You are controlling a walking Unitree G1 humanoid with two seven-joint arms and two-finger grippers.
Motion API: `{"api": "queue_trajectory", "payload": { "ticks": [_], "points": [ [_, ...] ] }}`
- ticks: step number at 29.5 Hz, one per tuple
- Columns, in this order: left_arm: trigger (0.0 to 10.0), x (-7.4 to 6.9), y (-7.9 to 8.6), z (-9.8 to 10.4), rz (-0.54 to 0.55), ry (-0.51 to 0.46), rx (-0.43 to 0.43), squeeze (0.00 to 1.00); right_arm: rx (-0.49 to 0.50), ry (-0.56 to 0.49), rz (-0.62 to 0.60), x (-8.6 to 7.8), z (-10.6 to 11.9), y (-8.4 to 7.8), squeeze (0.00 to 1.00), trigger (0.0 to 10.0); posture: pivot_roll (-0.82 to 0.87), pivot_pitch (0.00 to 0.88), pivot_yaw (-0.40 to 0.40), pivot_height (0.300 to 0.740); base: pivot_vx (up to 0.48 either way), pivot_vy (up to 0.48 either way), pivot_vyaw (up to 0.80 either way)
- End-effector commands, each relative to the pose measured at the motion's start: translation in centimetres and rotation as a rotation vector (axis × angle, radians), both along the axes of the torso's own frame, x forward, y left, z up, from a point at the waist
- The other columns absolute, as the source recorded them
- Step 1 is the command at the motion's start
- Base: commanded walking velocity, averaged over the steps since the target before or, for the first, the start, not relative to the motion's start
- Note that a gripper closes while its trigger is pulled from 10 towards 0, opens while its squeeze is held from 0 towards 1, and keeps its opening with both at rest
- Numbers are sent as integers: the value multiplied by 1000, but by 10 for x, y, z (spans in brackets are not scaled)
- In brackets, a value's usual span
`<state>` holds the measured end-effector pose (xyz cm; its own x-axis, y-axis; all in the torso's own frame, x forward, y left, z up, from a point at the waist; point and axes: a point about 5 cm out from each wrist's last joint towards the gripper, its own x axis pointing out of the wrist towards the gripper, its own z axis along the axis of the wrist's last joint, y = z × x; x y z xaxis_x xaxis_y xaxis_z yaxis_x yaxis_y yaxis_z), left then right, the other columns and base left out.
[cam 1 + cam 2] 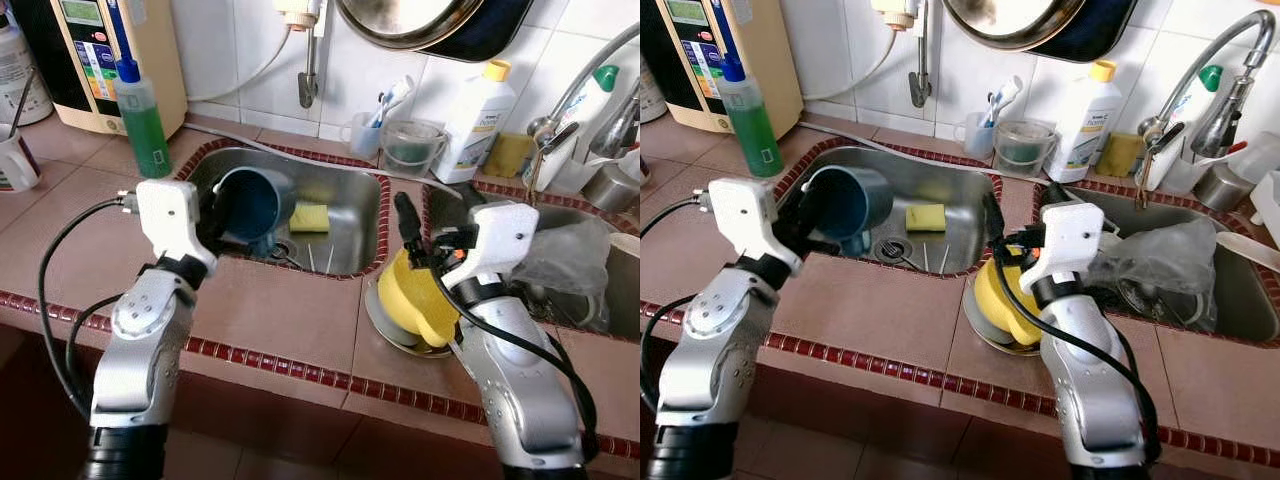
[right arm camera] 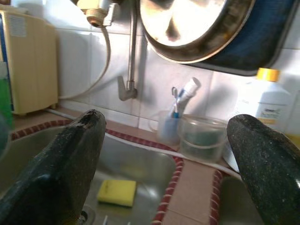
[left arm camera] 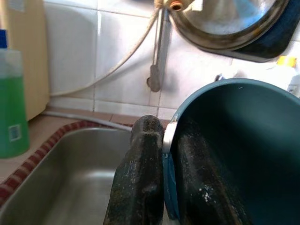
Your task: Kitchen organization
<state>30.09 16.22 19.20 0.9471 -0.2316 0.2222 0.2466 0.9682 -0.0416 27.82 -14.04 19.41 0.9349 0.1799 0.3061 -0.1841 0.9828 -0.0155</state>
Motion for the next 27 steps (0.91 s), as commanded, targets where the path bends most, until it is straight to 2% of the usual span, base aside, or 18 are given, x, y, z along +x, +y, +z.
{"api": "queue_trajectory", "payload": {
  "ticks": [1, 5, 8, 11, 15, 18, 22, 24, 27],
  "points": [
    [10000, -3, 0, 9, -7, -28, -5, 0, 3, -30, -17, -4, 5, -6, 0, 10000, 64, 0, -43, 740, 0, 0, 0],
    [10000, -4, 6, 7, 23, -32, 7, 0, 19, -35, -26, -5, 5, -8, 0, 10000, 65, 0, -38, 740, 0, 0, 0],
    [10000, -1, 1, 5, -3, -30, 14, 0, 20, -31, -20, -4, 5, -5, 0, 10000, 71, 0, -40, 740, 0, 0, 0],
    [10000, 13, -9, 8, -45, -38, 19, 0, 15, -6, 48, -3, 5, 2, 0, 10000, 68, 0, -40, 740, 0, 0, 0],
    [10000, 20, -14, 8, -74, -29, 20, 0, 23, 24, 80, -7, 2, 6, 0, 10000, 62, 0, -42, 740, 0, 0, 0],
    [10000, 34, -17, 6, -79, -15, 31, 0, 9, 57, 136, -17, 0, 12, 0, 10000, 41, 0, -37, 740, 0, 0, 0],
    [10000, 44, -19, 9, -89, -21, 48, 0, 3, 87, 156, -23, -1, 13, 0, 10000, 28, 0, -35, 740, 0, 0, 0],
    [10000, 55, -20, 9, -91, -13, 61, 0, -1, 134, 211, -32, 1, 13, 0, 10000, 5, 0, -29, 740, 0, 0, 0],
    [10000, 58, -22, 10, -106, -15, 70, 0, -18, 145, 229, -39, 3, 10, 0, 10000, -8, 0, -23, 740, 0, 0, 0]
  ]
}}
